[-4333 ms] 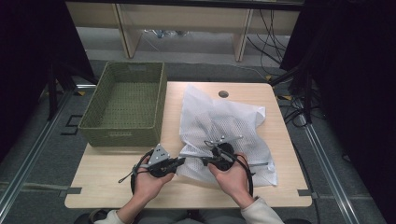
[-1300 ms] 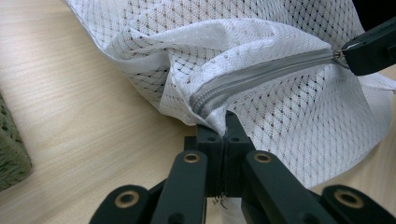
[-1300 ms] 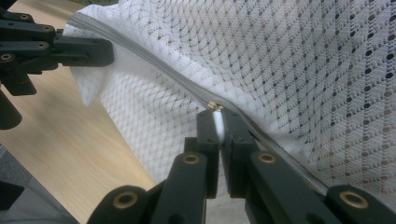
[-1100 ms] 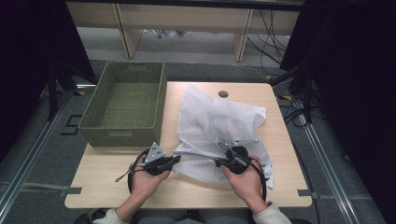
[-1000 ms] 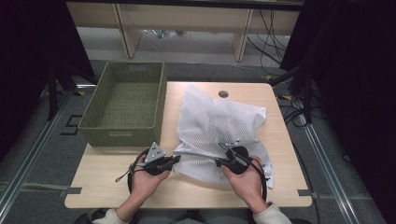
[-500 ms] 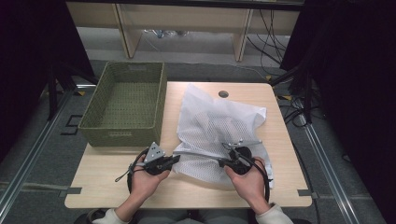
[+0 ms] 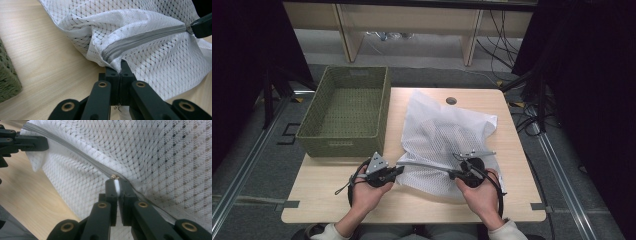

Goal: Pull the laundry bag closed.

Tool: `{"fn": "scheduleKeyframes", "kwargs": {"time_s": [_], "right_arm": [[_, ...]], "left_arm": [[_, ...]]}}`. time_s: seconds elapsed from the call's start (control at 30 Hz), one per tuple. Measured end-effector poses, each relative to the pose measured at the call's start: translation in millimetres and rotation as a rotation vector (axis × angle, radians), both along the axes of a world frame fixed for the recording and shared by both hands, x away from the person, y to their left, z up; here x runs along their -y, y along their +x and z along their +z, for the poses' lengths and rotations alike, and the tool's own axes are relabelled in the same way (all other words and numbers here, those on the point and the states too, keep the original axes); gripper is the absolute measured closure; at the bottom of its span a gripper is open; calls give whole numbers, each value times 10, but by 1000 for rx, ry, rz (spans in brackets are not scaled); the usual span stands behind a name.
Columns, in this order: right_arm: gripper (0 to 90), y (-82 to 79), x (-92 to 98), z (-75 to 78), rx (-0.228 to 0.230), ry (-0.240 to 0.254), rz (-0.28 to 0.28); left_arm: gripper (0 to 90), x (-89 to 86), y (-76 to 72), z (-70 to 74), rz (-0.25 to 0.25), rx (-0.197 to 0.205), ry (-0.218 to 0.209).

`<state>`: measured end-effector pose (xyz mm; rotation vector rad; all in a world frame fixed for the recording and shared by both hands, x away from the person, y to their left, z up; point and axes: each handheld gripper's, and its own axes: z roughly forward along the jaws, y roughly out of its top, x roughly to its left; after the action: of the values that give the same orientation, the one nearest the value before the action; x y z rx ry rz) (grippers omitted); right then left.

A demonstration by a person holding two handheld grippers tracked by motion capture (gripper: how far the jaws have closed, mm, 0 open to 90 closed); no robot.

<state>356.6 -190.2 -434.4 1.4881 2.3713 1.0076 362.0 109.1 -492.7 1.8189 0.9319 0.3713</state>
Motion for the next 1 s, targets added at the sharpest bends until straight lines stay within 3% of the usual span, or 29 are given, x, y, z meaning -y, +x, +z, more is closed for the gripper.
{"fn": "scheduleKeyframes", "kwargs": {"time_s": [0.17, 0.23, 0.33, 0.6, 0.7, 0.8, 0.87, 0.97, 1.0], "right_arm": [[879, -5, 2, 0, 2, -12, -15], [879, -2, 34, 6, 1, -9, 17], [879, -7, 35, 4, -5, 9, -14], [879, -11, 60, 2, -3, -11, -14], [879, -14, 71, -4, 2, -13, -23], [879, -14, 110, -7, -2, -14, 6], [879, -22, 100, -10, -7, 4, -26], [879, -22, 109, -9, -17, -10, -39], [879, -18, 113, -12, -11, 10, -29]], "left_arm": [[886, -5, 1, 1, -1, -2, 2], [886, -6, 3, -1, -1, -2, 0], [886, -9, 6, -1, -1, -1, 0], [886, -19, 15, -3, -6, 9, 10], [886, -10, 8, -9, 4, -4, -2], [886, -13, 12, -8, 0, 2, 5], [886, -10, 12, -10, 2, 2, 0], [886, -9, 10, -9, 5, -1, 3], [886, -9, 10, -9, 5, -1, 3]]}}
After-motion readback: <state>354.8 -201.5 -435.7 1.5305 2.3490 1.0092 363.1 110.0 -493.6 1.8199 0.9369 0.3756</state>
